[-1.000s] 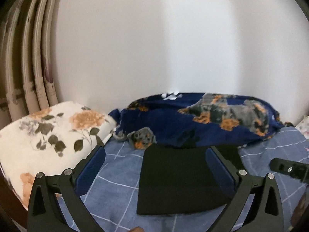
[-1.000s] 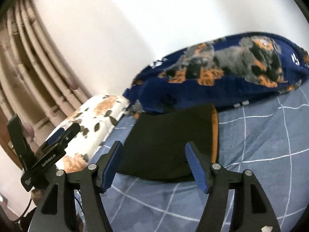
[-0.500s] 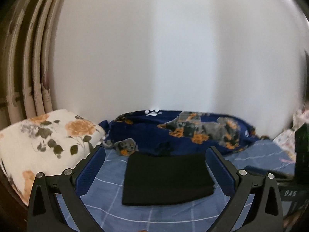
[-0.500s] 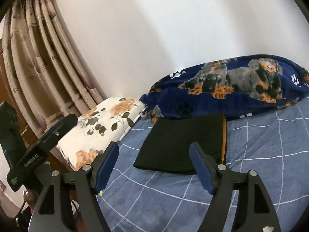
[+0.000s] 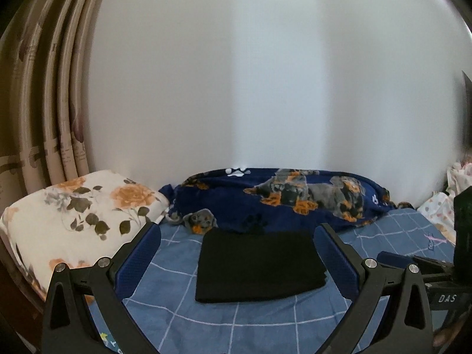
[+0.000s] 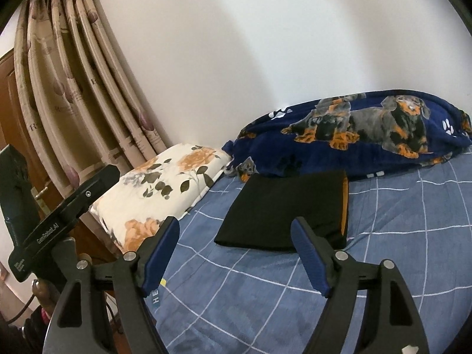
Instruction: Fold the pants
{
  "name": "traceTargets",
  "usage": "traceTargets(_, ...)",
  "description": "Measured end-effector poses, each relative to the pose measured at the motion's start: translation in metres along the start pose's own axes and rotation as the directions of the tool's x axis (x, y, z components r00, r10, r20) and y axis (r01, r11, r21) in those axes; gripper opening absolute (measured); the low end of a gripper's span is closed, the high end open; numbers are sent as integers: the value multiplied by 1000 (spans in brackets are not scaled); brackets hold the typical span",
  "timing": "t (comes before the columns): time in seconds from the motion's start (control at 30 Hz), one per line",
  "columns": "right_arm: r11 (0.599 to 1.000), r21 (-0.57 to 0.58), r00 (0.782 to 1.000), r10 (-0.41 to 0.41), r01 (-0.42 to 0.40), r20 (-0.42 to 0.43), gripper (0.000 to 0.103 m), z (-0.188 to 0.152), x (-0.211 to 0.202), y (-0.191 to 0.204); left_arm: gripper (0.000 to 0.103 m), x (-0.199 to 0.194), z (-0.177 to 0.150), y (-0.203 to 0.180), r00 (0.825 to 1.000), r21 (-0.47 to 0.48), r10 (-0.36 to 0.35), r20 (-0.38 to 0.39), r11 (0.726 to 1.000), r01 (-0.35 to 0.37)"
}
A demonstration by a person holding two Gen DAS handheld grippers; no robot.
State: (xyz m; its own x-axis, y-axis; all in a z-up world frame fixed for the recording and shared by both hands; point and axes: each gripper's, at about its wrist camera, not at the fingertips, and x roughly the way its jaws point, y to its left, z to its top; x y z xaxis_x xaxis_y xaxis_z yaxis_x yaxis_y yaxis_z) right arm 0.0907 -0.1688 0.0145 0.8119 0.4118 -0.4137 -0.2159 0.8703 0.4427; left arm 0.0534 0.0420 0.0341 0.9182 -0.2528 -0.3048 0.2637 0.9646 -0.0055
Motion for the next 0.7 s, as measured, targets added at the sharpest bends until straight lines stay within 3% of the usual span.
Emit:
traceTargets(0.17, 1000, -7, 1000, 2, -2, -4, 79, -5, -5, 2, 103, -13, -4, -5, 999, 14, 7, 38, 1000, -8)
traceTargets(0.4, 1000, 1, 1000, 5, -5, -15, 80, -9, -7, 0, 103, -13, -9, -11, 1000, 14, -24, 2, 1000, 24)
traceTargets(0.7, 1000, 13, 999, -9, 9, -31, 84, -16, -4, -6, 103, 2, -20, -17, 998, 8, -7, -63, 1000, 7)
